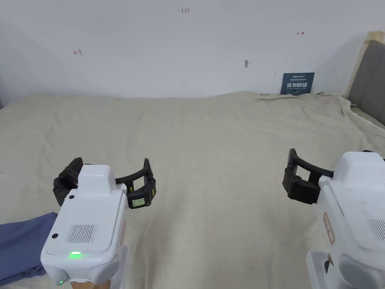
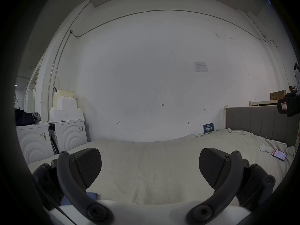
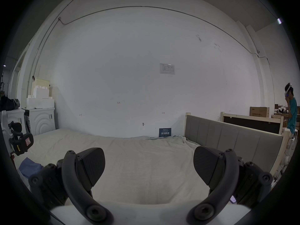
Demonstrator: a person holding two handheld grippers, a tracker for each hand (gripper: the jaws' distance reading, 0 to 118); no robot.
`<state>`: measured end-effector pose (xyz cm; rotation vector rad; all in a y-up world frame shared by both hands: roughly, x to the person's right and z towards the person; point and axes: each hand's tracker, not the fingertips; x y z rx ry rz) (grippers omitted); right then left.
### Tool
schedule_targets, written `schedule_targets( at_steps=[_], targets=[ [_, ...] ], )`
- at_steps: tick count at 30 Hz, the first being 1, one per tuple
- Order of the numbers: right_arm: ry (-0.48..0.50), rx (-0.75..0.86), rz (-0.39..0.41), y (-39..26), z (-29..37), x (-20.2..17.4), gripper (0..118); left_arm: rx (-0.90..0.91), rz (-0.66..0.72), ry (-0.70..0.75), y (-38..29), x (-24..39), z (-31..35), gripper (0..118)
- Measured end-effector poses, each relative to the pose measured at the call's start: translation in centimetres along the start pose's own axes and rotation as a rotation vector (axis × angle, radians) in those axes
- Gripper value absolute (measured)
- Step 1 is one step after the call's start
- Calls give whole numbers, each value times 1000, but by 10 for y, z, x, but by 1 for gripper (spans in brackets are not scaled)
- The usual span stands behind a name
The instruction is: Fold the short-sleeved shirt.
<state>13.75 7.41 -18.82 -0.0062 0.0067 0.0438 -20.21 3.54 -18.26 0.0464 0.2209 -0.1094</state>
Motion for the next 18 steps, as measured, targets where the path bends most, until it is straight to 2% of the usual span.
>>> schedule_targets(
  at_steps=[18],
  targets=[
    [2,-4,7,-3,-1,3,110,-2,-6,-8,1,1,-1,118]
  ],
)
